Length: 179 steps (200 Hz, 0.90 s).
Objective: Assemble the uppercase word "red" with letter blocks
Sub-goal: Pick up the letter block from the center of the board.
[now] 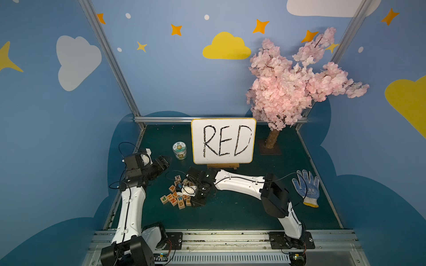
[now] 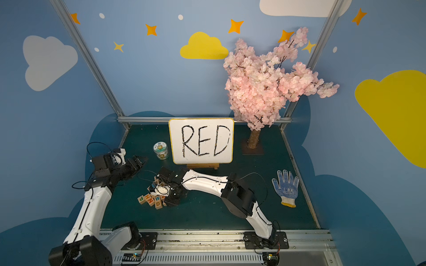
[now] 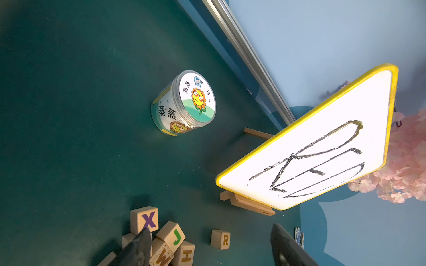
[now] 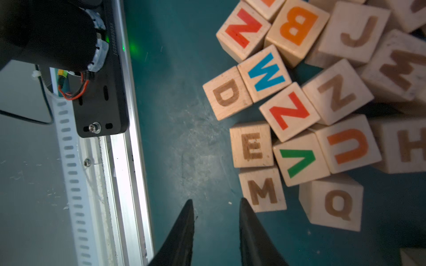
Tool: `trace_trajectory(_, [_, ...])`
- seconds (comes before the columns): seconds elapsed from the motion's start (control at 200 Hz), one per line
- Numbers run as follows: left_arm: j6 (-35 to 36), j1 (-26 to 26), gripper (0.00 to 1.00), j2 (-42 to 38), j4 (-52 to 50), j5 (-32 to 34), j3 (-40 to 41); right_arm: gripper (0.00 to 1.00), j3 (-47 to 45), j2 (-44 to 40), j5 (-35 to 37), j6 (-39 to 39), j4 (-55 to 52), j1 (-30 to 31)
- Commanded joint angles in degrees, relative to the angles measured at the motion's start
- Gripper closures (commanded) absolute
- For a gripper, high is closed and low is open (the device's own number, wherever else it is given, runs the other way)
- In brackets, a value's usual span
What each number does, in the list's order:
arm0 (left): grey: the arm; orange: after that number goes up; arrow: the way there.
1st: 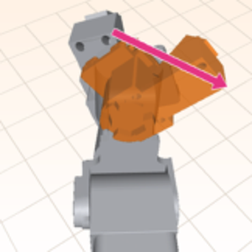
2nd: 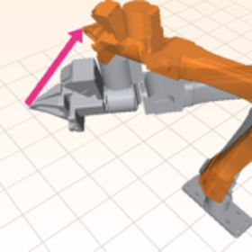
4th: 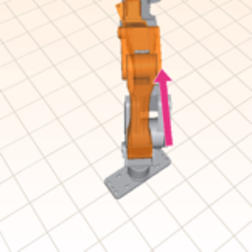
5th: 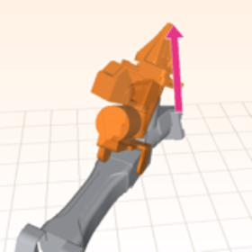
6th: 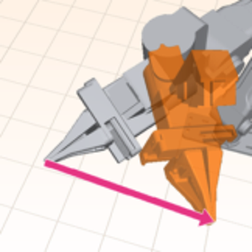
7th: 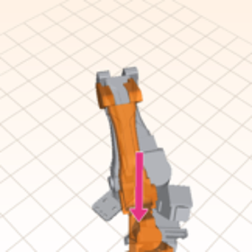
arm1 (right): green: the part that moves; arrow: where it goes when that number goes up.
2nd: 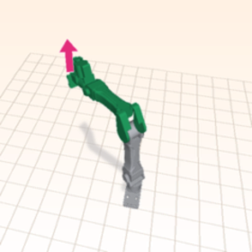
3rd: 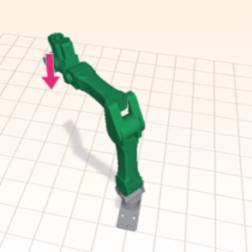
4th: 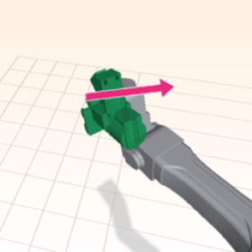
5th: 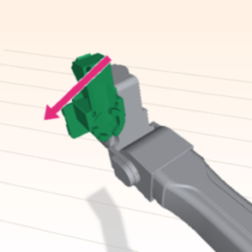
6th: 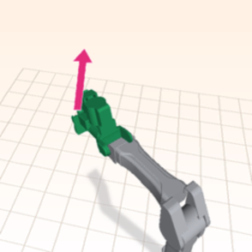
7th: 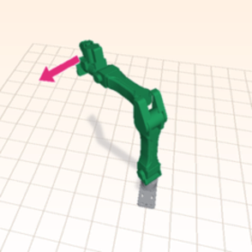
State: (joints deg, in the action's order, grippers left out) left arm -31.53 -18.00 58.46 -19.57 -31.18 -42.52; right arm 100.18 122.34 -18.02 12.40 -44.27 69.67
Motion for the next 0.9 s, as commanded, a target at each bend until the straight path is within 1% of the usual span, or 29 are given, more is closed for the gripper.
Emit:
trace_trajectory(0.0, [-0.1,-0.4,0.21,0.0,0.8,-0.5,0.5,0.66,1.9,1.4,-2.8,-0.7,0.8,0.4])
trace_trajectory(0.135, [0.0,-0.4,0.21,-0.2,0.7,-0.4,0.5,0.66,2.4,2.5,-5.8,-1.0,1.6,0.5])
trace_trajectory(0.2, [0.1,-0.3,0.21,-0.3,0.5,-0.3,0.4,0.66,3.8,3.7,-6.8,-0.5,0.3,0.4])
trace_trajectory(0.471, [0.2,-0.4,0.21,-0.6,0.2,0.1,0.3,0.66,7.9,7.1,-7.0,0.7,-2.2,0.4])
trace_trajectory(0.891, [0.2,-0.5,0.21,-0.5,0.2,0.2,0.3,0.66,9.0,9.1,-6.8,-0.6,-2.9,-1.1])
